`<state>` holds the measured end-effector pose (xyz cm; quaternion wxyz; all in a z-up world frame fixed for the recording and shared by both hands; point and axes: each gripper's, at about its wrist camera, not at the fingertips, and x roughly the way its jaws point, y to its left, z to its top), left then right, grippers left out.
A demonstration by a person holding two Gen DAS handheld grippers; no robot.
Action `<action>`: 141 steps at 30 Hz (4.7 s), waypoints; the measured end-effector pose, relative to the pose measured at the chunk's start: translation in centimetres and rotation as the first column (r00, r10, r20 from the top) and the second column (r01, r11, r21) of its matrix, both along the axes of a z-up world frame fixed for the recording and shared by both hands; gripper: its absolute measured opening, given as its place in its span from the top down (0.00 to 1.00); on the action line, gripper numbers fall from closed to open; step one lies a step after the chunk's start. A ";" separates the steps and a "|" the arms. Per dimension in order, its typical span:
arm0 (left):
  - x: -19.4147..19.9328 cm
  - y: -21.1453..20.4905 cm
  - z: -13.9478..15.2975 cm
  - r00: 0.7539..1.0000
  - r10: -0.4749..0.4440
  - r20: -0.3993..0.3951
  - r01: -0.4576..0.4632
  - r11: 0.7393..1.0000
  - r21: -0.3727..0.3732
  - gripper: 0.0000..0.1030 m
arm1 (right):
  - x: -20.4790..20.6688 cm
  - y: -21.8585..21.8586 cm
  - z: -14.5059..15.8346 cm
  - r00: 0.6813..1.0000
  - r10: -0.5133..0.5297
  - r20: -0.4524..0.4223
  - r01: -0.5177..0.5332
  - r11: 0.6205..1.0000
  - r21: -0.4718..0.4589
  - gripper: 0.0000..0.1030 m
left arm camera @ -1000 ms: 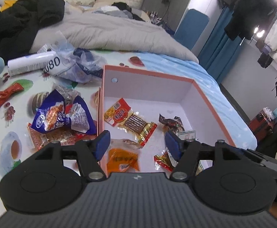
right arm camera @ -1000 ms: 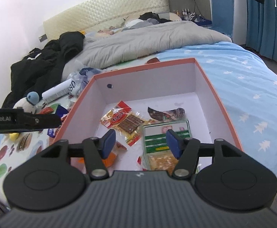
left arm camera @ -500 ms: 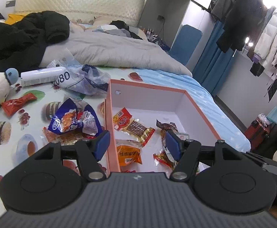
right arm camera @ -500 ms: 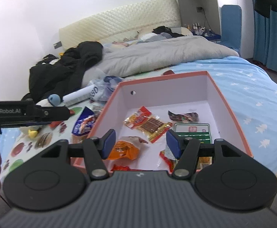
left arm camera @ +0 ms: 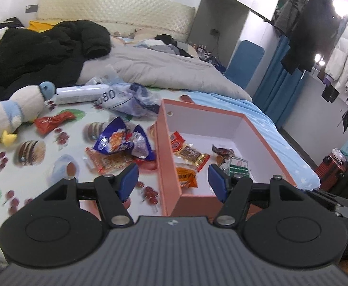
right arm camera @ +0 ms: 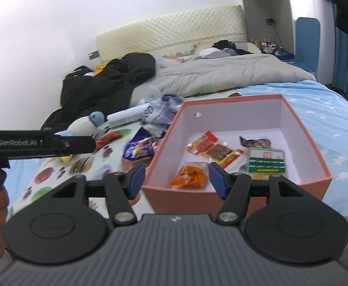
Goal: Organize snacks
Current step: 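Withdraw both tools from the box back toward the snack pile, then grasp the blue-and-white bread bag with right tool while left tool approaches the spicy strip pack, then lift the bread bag with right tool while left tool grasps the red-labeled spicy strip pack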
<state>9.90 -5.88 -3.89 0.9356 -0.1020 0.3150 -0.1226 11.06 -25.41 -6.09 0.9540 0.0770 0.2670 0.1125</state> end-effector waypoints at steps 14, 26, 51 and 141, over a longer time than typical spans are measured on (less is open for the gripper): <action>-2.8 4.6 -2.1 0.995 0.087 -0.050 -0.089 0.996 -0.031 0.32 | -2.4 4.0 -0.8 0.994 0.112 -0.009 -0.112 0.994 -0.008 0.40; -0.5 7.7 -4.1 0.991 0.112 -0.075 -0.117 0.991 -0.064 0.33 | -1.5 6.9 -1.5 0.988 0.153 -0.008 -0.153 0.987 -0.038 0.40; 15.5 16.6 -14.9 0.988 0.094 -0.123 -0.121 0.966 -0.229 0.25 | 7.9 17.0 -7.6 0.991 0.130 0.019 -0.124 0.973 -0.197 0.42; 27.2 5.4 -22.4 0.907 -0.388 -0.167 0.420 0.867 0.269 0.34 | 30.0 14.3 -6.8 0.963 0.100 -0.251 -0.117 0.992 -0.053 0.88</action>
